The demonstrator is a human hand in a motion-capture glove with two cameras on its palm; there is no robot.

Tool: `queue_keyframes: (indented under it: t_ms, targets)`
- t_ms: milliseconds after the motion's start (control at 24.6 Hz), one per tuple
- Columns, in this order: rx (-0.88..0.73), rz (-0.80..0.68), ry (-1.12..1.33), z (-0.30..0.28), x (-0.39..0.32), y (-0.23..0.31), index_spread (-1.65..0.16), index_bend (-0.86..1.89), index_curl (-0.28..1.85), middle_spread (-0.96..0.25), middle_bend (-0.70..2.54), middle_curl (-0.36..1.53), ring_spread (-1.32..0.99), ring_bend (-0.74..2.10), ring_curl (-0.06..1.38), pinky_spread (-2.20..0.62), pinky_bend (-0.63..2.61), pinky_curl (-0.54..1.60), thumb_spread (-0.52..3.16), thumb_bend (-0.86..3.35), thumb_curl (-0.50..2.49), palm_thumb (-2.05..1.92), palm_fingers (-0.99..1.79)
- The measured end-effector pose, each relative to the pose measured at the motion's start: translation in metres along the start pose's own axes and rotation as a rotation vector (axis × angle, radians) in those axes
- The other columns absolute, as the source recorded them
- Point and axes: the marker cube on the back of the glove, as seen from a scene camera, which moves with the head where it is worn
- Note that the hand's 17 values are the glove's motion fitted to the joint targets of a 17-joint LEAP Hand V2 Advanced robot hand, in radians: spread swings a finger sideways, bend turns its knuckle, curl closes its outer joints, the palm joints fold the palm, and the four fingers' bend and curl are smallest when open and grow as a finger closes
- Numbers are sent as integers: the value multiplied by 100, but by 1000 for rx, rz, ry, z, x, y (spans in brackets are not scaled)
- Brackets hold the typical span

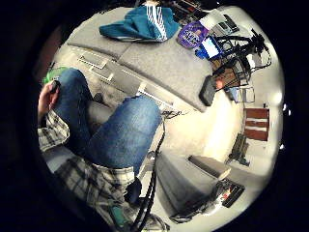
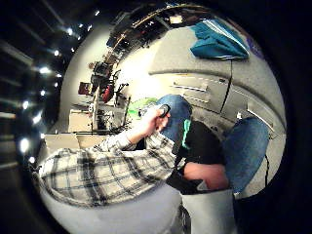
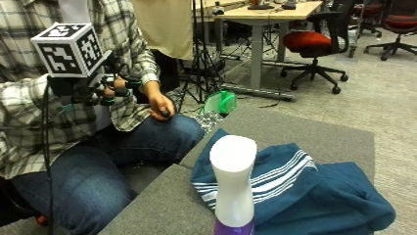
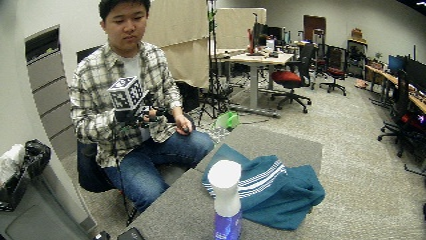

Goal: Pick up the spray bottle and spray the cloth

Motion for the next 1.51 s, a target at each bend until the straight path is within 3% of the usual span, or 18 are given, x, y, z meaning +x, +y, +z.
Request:
queue_keyframes:
  t_ms: [570,1181,1507]
  targets:
    - [37,82,-29,-2,40,-44,-35,18,18,-6,17,11,14,28,12,18,42,13,95,25,24,50,11]
    - [232,322,-186,-13,165,-136,-37,15,22,-7,17,17,13,38,19,21,55,19,109,15,33,53,10]
    - [354,375,-420,-18,229,-181,-36,14,23,-7,17,19,12,43,22,21,60,22,110,12,37,58,11]
